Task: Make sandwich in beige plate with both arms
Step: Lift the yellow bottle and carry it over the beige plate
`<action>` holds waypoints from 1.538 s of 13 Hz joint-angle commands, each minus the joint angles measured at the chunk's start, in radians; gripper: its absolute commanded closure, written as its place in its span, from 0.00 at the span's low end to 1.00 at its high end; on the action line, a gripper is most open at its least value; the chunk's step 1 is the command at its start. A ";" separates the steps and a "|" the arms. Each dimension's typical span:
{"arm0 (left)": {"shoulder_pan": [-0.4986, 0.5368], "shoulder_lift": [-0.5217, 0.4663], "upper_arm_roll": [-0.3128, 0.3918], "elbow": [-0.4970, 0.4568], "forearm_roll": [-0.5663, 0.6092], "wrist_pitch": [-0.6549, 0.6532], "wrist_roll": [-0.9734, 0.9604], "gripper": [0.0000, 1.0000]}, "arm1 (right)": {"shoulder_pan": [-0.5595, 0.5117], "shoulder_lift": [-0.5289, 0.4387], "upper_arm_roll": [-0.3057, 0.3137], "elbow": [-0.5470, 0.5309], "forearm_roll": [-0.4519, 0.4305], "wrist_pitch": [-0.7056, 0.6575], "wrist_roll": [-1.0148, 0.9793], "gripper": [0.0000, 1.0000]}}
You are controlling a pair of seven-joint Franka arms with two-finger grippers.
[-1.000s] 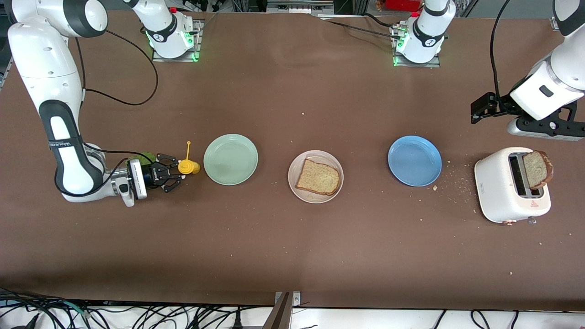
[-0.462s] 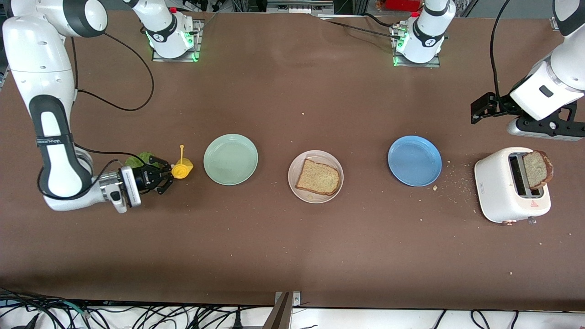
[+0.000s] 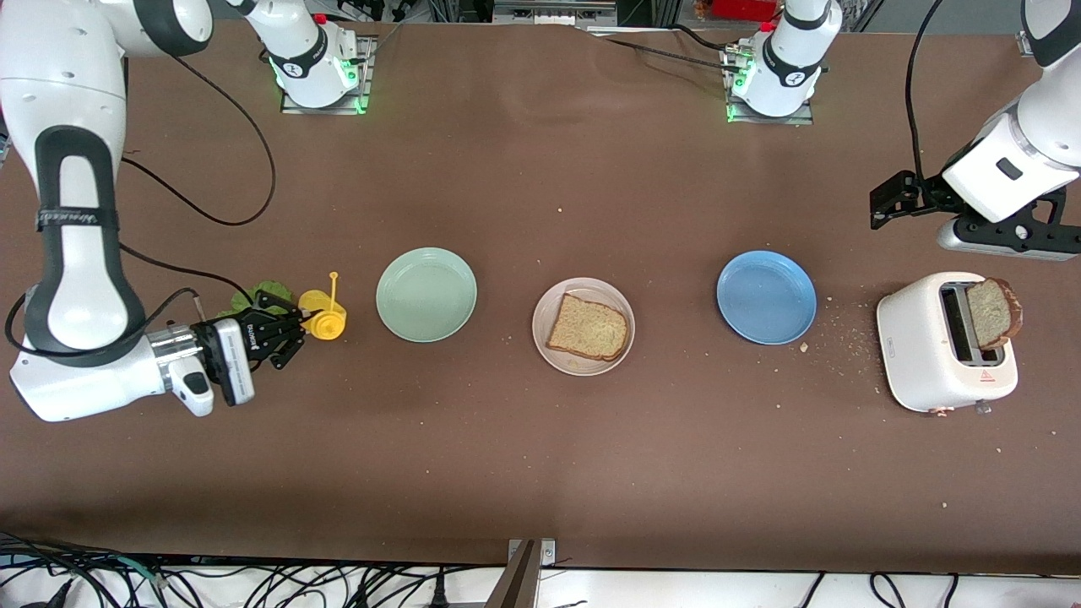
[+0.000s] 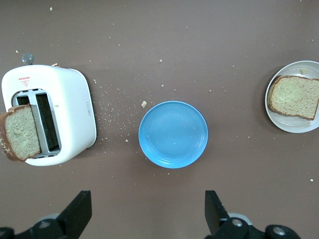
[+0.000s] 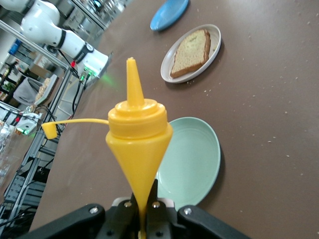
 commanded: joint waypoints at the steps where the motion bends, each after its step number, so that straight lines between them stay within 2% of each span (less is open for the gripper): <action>1: 0.000 -0.001 0.005 0.002 -0.022 0.006 0.003 0.00 | 0.104 -0.053 -0.006 0.055 -0.132 -0.027 0.171 1.00; 6: 0.002 -0.001 0.005 0.002 -0.022 0.006 0.003 0.00 | 0.377 -0.139 -0.009 0.059 -0.520 0.014 0.344 1.00; 11: 0.002 -0.001 0.005 0.002 -0.022 0.006 0.005 0.00 | 0.654 -0.151 -0.013 0.085 -0.878 0.040 0.458 1.00; 17: 0.005 -0.001 0.005 0.002 -0.022 0.006 0.003 0.00 | 0.921 -0.096 -0.012 0.084 -1.275 0.070 0.686 1.00; 20: 0.005 -0.001 0.005 0.002 -0.022 0.006 0.005 0.00 | 0.998 -0.045 -0.012 0.084 -1.427 0.071 0.738 1.00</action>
